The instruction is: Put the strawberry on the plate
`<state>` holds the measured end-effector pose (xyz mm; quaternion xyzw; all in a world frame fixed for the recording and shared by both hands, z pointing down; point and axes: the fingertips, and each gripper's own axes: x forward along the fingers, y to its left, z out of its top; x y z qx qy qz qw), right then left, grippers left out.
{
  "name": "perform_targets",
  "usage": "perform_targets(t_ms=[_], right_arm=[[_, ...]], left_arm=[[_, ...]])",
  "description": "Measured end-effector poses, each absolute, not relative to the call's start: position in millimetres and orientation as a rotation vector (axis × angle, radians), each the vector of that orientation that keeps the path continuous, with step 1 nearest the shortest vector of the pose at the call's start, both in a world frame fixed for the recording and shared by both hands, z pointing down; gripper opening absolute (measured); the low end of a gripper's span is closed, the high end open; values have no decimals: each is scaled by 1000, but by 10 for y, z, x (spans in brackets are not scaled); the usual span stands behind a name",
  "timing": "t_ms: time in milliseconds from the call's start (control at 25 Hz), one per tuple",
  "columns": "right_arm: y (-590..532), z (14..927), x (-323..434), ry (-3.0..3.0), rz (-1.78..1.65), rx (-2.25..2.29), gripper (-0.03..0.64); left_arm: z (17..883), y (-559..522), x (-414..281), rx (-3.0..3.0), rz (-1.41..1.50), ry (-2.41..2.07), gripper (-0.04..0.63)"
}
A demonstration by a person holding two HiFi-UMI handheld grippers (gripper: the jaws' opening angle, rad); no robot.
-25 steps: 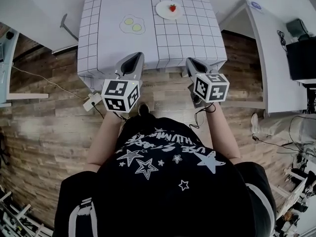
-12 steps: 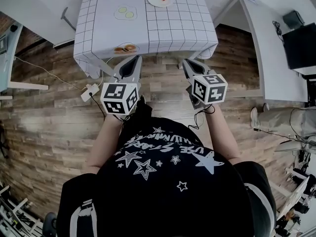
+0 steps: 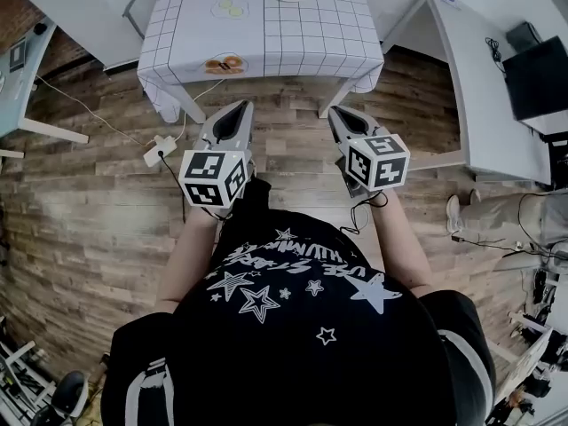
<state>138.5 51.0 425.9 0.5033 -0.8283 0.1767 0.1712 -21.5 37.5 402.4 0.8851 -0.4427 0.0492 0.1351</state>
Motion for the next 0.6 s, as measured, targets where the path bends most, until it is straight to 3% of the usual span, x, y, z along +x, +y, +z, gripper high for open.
perform_targets(t_ms=[600], right_arm=[[838, 4178, 1493, -2413, 507, 1429, 13]], left_arm=[[4005, 904, 32, 2544, 187, -1296, 9]])
